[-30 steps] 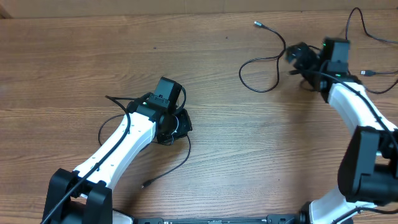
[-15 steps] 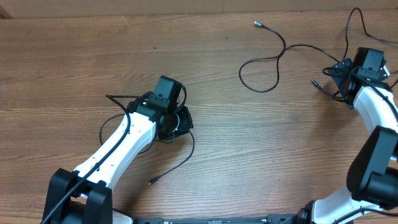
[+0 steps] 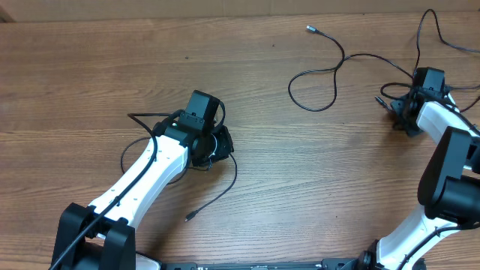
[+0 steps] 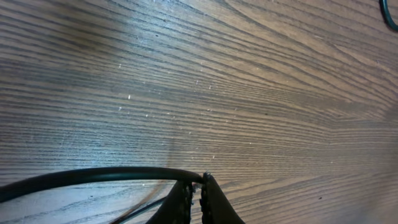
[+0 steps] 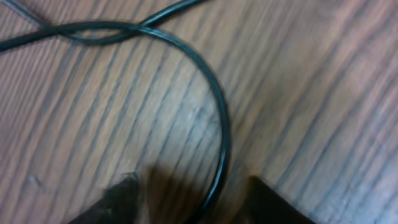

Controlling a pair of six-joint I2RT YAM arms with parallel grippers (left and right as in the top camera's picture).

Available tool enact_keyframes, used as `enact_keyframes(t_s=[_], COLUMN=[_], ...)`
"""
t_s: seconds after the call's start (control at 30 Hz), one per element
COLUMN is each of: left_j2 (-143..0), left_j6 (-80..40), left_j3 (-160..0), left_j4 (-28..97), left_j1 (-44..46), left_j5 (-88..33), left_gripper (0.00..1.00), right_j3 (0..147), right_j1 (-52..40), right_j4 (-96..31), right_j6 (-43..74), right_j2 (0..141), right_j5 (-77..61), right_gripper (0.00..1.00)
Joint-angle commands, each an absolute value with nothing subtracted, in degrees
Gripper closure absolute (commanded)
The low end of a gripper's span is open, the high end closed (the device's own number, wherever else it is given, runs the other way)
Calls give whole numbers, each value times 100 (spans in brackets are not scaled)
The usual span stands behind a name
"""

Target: Untangle cables

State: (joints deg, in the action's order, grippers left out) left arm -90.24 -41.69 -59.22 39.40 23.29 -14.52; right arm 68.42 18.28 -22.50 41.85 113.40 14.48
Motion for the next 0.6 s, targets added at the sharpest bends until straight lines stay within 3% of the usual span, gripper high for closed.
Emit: enact_keyframes(t_s=[0.0,0.07,0.27,0.57], left_j2=[-9076,-9076,-9076,-9076], left_j6=[-4202,-4202,-4204,-4202], left_j3=[-5924,-5924,-5924,-5924], left_j4=[3940,3940,3955,3972], left_j1=[2370,2370,2370,2370], left_j5=[-1441,-1441,-1444,-1441], left_gripper=[93,92,93,91], right_j3=[6960,6963,6963,6963], right_j1=[1796,1796,1688,770], right_j4=[-2311,-2351,-2394,-2502], right_j6=[4217,4191,4075,4047], right_j2=[11448,11445,11415,10694], right_j5=[1396,1155,-108,-163], right_gripper=[73,96,96,96])
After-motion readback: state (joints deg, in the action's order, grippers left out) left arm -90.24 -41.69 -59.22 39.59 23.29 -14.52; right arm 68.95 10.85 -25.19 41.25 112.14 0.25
